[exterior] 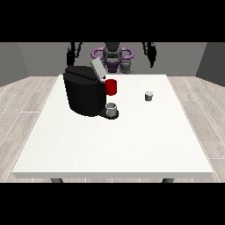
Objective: Insert the coffee pod into the coffee machine and close the lid
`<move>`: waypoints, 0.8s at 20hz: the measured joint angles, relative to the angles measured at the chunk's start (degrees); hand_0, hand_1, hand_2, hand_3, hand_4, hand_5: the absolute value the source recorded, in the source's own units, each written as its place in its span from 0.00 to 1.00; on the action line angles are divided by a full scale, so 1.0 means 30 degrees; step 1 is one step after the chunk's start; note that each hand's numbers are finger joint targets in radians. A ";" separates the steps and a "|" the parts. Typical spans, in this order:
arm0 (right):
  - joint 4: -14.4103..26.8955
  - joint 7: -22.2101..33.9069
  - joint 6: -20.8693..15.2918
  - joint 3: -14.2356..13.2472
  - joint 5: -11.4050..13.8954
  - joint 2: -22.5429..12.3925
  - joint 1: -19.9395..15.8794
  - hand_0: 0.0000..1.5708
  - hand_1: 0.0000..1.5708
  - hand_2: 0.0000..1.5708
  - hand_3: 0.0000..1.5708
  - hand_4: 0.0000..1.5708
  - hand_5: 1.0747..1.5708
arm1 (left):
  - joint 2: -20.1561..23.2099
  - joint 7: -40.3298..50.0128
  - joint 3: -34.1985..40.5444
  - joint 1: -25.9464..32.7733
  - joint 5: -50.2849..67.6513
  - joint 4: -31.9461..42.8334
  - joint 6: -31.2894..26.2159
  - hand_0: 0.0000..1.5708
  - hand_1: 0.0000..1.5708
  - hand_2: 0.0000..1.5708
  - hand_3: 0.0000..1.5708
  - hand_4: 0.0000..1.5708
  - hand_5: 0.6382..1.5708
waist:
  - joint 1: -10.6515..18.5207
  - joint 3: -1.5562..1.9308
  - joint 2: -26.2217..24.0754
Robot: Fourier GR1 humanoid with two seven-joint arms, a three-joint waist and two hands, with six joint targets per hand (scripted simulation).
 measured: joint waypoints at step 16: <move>-0.0976 -0.2012 -0.1580 -0.0551 -0.0501 0.1507 -0.0596 0.00 0.00 0.00 0.00 0.10 1.00 | 0.4358 -0.2530 0.2922 -0.2002 0.0173 0.3579 -0.3372 0.00 0.00 0.00 0.00 0.00 1.00 | -0.1617 -0.0263 0.0675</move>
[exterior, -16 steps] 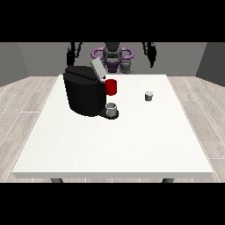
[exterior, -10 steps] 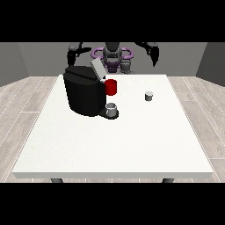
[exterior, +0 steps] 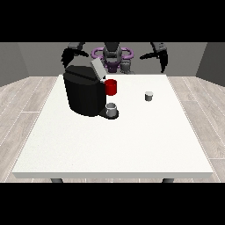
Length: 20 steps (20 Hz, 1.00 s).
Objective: Insert the coffee pod into the coffee machine and close the lid
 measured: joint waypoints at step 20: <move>0.0201 -0.0038 -0.1141 0.1283 0.0098 0.0360 -0.2025 0.00 0.00 0.00 0.00 0.25 1.00 | 0.2335 -0.0786 0.0967 -0.6042 -0.2508 0.9926 -0.0366 0.00 0.00 0.00 0.00 0.00 1.00 | -0.1345 -0.0006 0.3151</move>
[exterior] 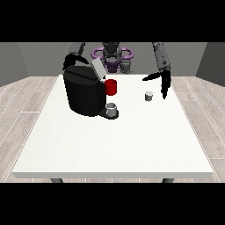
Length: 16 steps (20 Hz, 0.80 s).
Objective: Insert the coffee pod into the coffee machine and close the lid
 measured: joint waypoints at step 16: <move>0.2155 0.0568 -0.0731 -0.0419 0.0702 -0.0165 -0.1506 0.00 0.00 0.00 0.00 0.25 1.00 | 0.0651 -0.0533 -0.1528 -0.2082 -0.3795 0.3750 0.1259 0.38 0.38 0.46 0.30 0.00 1.00 | 0.0196 -0.0003 0.0436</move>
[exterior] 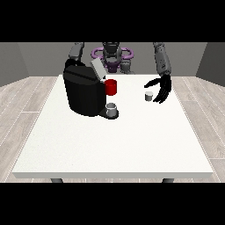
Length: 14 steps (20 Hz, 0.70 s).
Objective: Insert the coffee pod into the coffee machine and close the lid
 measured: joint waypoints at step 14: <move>0.0384 0.0075 0.0301 -0.0376 -0.0314 -0.0289 -0.0209 0.00 0.00 0.00 0.00 0.33 1.00 | -0.0499 -0.1631 -0.0637 -0.0787 -0.2874 0.1949 0.3525 0.53 0.53 0.62 0.48 0.24 1.00 | -0.0329 0.0001 0.0003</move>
